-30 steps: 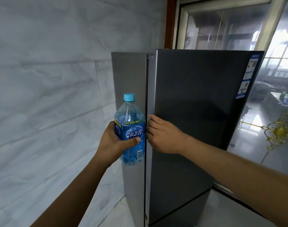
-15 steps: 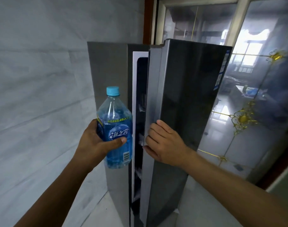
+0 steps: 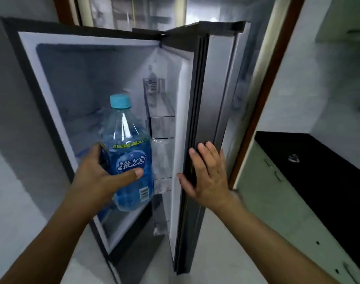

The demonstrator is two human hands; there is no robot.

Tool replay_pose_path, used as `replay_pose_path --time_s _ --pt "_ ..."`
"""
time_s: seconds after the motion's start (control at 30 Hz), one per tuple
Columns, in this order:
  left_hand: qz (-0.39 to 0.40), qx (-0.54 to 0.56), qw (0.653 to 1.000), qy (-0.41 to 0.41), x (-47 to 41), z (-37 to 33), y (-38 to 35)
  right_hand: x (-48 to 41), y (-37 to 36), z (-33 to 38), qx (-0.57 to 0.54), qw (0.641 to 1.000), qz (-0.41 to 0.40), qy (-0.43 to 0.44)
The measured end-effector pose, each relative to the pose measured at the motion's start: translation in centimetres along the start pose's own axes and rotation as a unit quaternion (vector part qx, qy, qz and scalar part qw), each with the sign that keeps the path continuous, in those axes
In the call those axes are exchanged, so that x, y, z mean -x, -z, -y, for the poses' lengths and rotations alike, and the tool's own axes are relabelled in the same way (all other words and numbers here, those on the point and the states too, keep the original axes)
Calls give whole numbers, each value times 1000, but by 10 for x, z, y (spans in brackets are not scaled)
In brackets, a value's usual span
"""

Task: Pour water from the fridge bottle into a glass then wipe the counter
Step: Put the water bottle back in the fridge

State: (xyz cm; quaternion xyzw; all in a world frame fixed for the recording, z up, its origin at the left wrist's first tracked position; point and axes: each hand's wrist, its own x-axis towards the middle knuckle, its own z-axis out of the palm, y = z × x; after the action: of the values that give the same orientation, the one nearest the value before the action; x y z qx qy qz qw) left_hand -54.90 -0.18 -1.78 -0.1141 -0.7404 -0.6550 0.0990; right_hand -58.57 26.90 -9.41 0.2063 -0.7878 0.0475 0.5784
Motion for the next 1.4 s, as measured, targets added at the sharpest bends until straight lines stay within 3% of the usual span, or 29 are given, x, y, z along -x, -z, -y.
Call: replay_pose_path --time_s 0.27,0.67,1.1,1.23,1.4 --pt "82 18 996 -9 -28 5 -93 31 18 -80 65 989 38 -125" --pt "44 -7 999 2 -77 20 -222 36 24 -197 -51 944 68 -319" --pt "-9 -40 999 9 -120 38 -298 40 1 -278 -83 916 101 -379" --pt "-11 -32 999 12 -130 44 -298 62 -13 -248 -125 939 101 -304" --pt "-25 -34 999 18 -141 53 -278 62 -50 -206 -193 933 160 -258"
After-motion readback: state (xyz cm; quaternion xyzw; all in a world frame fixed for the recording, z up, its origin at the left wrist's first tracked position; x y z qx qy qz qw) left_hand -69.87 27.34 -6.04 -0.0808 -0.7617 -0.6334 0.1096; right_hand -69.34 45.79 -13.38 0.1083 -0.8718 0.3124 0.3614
